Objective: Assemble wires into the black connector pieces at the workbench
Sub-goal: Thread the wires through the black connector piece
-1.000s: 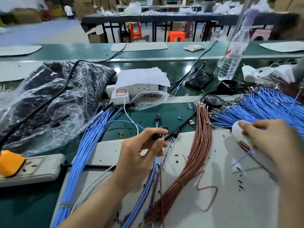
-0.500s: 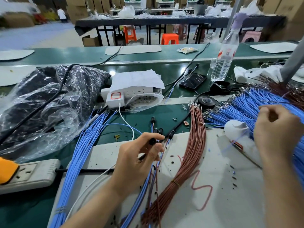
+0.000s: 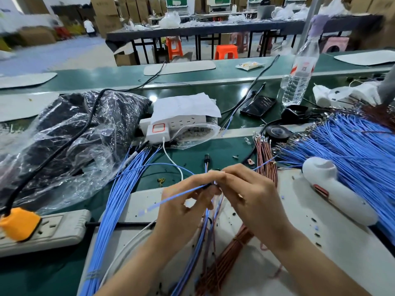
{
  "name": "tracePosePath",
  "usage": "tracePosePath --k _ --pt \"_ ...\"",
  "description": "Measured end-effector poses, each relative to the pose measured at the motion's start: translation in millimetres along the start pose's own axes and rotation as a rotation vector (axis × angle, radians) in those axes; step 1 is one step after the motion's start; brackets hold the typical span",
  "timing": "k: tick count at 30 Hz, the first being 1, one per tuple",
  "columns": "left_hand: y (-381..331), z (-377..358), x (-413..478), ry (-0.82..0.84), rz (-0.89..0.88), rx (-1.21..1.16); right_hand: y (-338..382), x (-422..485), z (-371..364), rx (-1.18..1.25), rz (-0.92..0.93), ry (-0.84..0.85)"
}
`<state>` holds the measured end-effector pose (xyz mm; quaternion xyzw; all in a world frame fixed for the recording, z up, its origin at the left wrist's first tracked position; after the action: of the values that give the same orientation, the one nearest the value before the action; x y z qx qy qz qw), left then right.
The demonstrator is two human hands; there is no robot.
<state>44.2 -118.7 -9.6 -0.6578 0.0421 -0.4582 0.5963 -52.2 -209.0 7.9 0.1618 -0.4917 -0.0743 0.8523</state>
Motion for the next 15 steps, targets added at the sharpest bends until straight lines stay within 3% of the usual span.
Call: tracePosePath --k 5,10,15 --pt "-3.5 7.0 1.4 -0.059 -0.015 -0.101 -8.9 2.8 2.3 -0.034 -0.061 -0.007" --pt "3.3 28.0 6.9 -0.336 0.055 -0.246 -32.3 0.0 5.7 -0.174 -0.198 0.03" --pt "14.8 36.8 9.4 -0.45 0.199 -0.297 -33.8 6.0 28.4 -0.184 -0.185 -0.202"
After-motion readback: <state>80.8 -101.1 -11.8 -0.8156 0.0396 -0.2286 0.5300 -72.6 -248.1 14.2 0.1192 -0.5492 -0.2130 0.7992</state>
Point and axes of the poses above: each hand's wrist, its own x-axis towards the middle knuckle, its own z-axis out of the back of the hand, y = z × x, the point moved 6 cm from there along x, towards the middle knuckle, and after that the axes turned 7 degrees about -y, right-handed, at the moved point
